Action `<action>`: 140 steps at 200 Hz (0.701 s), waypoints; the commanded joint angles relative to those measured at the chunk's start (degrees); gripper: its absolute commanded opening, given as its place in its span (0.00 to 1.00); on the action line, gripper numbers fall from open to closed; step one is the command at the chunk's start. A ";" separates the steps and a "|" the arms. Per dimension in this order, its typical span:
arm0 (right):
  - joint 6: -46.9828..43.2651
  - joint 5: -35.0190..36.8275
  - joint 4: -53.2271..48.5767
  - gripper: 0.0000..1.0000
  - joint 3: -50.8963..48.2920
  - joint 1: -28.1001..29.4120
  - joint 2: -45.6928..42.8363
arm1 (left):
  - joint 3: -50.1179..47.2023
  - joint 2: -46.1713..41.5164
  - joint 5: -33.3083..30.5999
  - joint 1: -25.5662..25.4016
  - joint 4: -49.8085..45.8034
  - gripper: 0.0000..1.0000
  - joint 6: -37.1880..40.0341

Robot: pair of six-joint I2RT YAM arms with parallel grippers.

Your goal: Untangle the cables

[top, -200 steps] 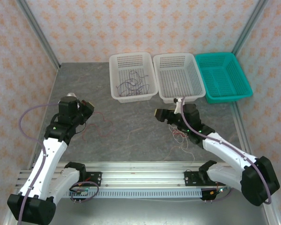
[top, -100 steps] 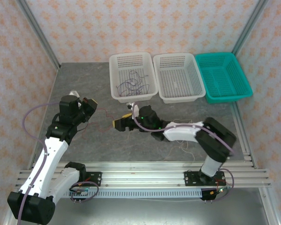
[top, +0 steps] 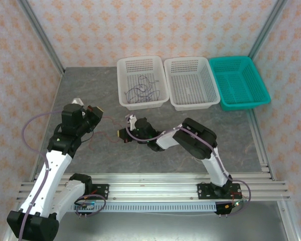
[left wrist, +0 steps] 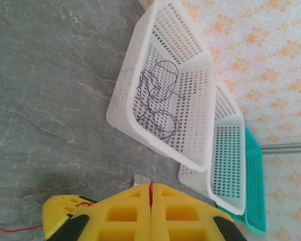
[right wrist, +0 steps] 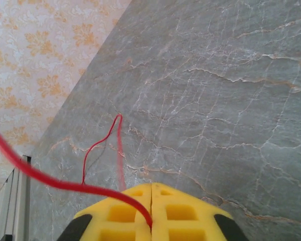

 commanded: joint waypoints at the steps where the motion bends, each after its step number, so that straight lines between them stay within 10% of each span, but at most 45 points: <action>1: -1.97 2.97 1.29 0.00 -4.46 0.08 -8.17 | -0.92 -1.67 -5.48 -0.42 -3.79 0.00 1.91; 32: -5.41 6.06 -7.10 0.00 -10.05 -0.74 -22.44 | -6.95 -2.28 -5.46 -0.46 1.48 0.00 0.18; 103: -6.82 9.78 -25.93 0.00 -6.19 -6.95 -41.48 | -9.25 -1.37 1.81 -1.71 9.09 0.47 2.36; 140: -10.09 12.79 -36.27 0.00 0.00 -13.76 -48.17 | -5.57 -1.34 6.20 -6.37 12.45 0.55 10.69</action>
